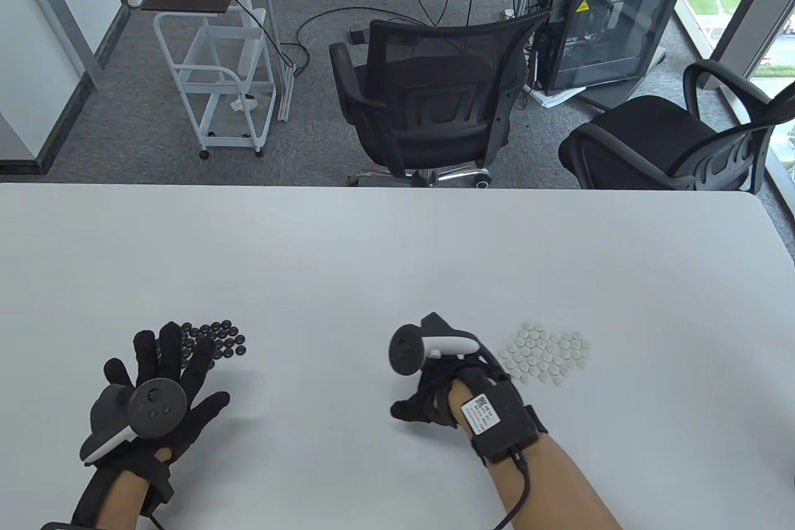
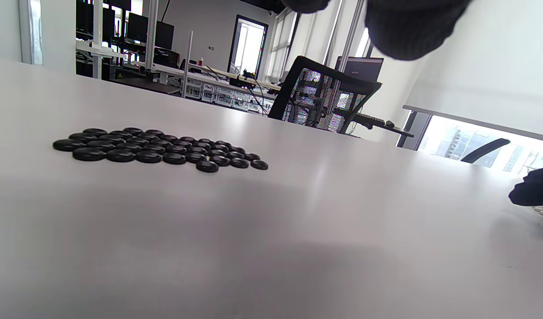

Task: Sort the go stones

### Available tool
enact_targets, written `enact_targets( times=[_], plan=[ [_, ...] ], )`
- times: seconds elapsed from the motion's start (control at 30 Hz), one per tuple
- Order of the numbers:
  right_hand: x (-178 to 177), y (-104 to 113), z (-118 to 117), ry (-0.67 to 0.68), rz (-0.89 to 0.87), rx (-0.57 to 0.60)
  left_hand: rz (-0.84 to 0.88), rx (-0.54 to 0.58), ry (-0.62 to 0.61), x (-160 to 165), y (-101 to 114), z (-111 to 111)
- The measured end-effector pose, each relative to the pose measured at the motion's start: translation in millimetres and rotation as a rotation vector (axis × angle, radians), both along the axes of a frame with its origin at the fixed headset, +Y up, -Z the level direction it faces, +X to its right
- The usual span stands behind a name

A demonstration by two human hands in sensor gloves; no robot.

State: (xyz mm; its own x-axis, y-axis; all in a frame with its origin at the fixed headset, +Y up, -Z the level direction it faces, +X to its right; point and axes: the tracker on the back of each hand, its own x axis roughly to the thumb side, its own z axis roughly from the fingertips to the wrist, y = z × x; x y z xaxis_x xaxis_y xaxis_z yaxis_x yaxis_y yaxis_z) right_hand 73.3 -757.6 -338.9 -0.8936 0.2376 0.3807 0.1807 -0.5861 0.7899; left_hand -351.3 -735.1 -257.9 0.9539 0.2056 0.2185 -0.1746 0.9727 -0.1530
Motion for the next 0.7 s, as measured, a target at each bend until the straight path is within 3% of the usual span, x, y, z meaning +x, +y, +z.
enact_targets(
  times=[0.17,0.33,0.7],
  plan=[
    [86,0,6,-0.212,0.026,0.006,-0.005,0.003,0.0,0,-1,0],
    [138,0,10,-0.333,0.054,0.05,-0.018,-0.015,0.002,1,-5,-2],
    [158,-7,9,-0.378,-0.007,0.114,-0.034,-0.015,0.005,4,-6,-2]
  ],
)
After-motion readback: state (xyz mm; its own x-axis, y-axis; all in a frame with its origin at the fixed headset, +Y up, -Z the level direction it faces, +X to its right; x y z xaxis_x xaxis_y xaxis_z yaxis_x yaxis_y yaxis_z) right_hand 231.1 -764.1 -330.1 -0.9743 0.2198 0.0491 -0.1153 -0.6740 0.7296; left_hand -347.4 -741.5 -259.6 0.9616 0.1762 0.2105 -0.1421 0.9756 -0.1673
